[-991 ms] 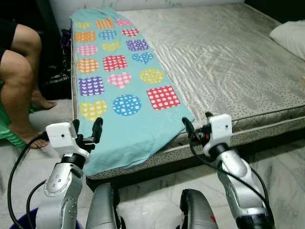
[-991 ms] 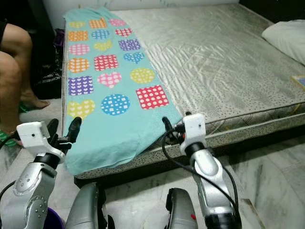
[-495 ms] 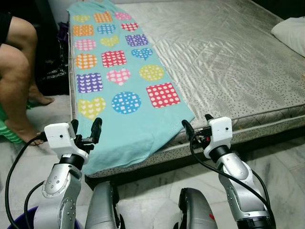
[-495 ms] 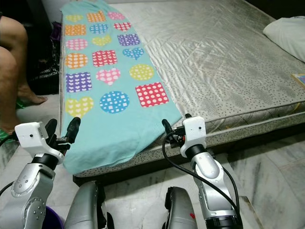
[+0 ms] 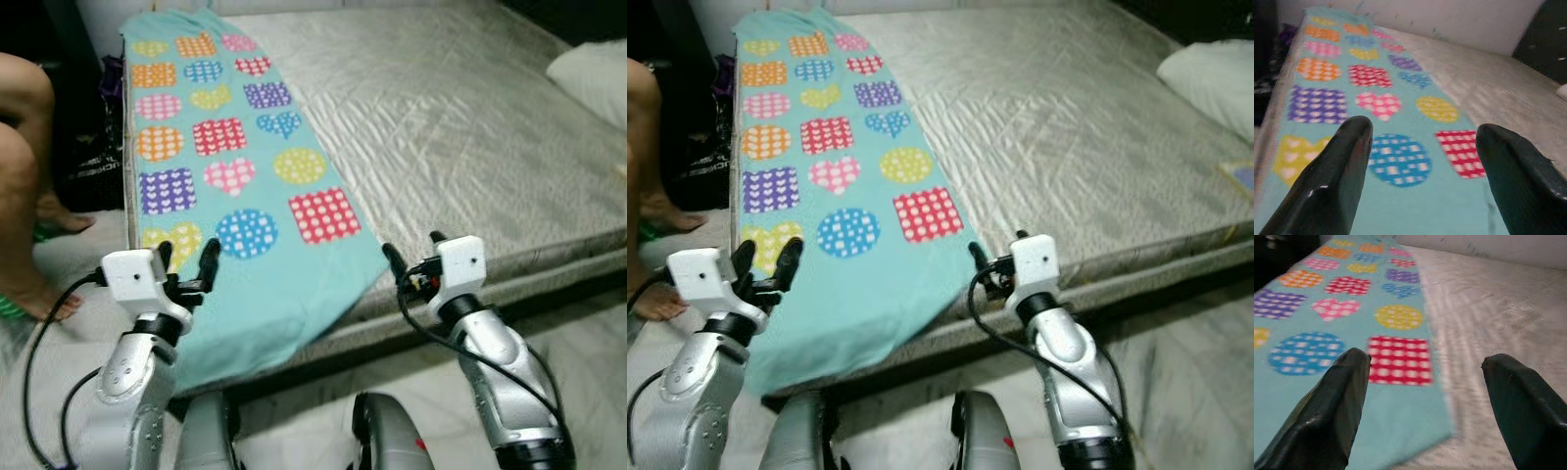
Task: Clean up the room
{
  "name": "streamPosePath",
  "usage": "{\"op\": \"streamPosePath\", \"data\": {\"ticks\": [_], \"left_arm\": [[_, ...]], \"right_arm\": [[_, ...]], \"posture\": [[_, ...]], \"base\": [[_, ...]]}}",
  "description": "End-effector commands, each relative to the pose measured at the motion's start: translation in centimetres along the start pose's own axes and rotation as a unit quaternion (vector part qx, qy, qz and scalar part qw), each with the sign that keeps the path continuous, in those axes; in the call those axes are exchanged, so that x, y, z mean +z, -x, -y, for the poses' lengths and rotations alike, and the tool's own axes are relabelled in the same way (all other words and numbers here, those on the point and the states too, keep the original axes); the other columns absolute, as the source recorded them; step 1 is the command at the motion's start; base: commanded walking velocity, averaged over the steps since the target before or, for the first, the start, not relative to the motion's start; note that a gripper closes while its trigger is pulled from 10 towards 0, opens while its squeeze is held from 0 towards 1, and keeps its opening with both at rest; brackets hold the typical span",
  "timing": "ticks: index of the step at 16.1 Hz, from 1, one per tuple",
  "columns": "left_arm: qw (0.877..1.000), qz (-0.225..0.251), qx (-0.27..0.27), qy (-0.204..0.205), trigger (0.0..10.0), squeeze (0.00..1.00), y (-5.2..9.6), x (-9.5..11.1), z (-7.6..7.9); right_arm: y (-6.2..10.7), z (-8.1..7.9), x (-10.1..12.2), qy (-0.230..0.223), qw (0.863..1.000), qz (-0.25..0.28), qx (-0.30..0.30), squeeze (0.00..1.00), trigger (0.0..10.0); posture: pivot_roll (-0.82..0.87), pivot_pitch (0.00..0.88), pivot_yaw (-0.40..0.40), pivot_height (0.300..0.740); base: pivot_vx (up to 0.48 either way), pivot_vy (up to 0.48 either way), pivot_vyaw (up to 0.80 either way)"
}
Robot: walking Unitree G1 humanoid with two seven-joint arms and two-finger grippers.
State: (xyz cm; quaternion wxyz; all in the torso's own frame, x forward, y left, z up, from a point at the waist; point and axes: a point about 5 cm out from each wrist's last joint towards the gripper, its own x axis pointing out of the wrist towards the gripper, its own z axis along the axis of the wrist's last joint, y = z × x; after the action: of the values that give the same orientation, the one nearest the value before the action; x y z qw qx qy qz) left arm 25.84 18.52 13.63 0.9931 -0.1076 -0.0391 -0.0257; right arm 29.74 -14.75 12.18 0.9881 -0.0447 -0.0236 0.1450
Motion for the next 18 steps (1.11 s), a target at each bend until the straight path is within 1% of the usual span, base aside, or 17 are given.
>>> {"op": "streamPosePath", "data": {"ticks": [1,7,12,18], "left_arm": [[1.000,-0.009,0.007,0.007,10.0,0.00,0.14,-0.28,-0.21],[1.000,-0.011,0.014,0.004,10.0,0.00,0.08,-0.26,-0.40],[1.000,-0.012,0.013,0.004,10.0,0.00,0.05,-0.29,-0.35],[1.000,-0.015,0.016,0.006,10.0,0.00,-0.15,-0.33,-0.36]], "right_arm": [[0.08,-0.09,0.04,0.004,1.000,0.001,0.003,0.00,10.0],[-0.06,-0.12,0.03,0.010,1.000,0.002,0.007,0.00,10.0],[-0.13,-0.17,0.08,0.010,1.000,0.003,0.006,0.00,10.0],[-0.09,-0.11,0.02,0.000,1.000,0.005,0.002,0.00,10.0]], "posture": [[-0.05,0.123,-0.032,0.586],[-0.05,0.128,-0.035,0.586],[-0.05,0.130,-0.032,0.586],[-0.06,0.136,-0.030,0.586]], "base": [[0.000,0.000,0.00],[0.000,0.000,0.00],[0.000,0.000,0.69],[0.000,0.000,0.00]]}}
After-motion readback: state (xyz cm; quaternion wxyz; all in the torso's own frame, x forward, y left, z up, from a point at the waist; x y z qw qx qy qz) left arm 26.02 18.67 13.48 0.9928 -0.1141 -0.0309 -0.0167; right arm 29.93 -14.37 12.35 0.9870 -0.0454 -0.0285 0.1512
